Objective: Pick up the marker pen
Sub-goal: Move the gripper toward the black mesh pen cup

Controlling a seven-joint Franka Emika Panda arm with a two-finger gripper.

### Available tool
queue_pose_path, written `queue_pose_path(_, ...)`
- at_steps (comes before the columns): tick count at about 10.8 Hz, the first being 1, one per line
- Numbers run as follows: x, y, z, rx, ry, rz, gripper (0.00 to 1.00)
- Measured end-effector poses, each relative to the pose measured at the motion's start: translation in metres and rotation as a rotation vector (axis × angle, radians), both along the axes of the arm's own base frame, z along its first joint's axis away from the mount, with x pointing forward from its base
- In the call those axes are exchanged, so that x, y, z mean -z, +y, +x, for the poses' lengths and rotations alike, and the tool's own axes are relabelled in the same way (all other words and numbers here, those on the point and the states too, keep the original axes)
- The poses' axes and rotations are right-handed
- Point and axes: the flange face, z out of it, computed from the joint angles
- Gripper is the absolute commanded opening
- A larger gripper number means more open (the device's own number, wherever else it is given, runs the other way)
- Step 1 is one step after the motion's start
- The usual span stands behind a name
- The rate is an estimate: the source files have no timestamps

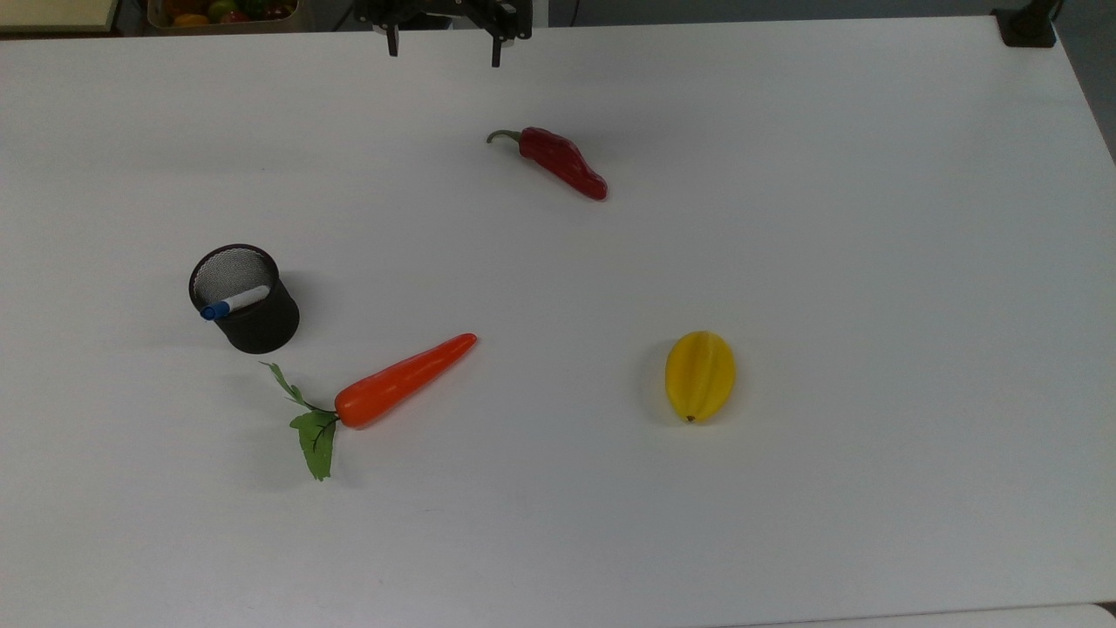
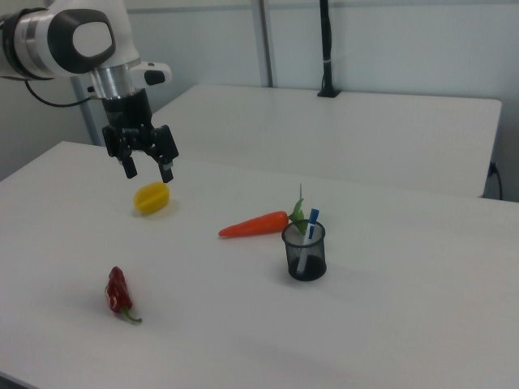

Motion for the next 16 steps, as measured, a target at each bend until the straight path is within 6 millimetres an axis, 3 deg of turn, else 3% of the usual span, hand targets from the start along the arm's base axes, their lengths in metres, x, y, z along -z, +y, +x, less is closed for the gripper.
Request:
queue_pose_path(8, 0.002, -0.008, 0.001, 0.004, 0.004, 0.000, 1.00)
queue_pose_path(13, 0.009, -0.075, 0.008, 0.033, 0.012, 0.004, 1.00)
queue_pose_path(16, 0.014, -0.124, 0.026, 0.098, -0.097, -0.002, 1.00)
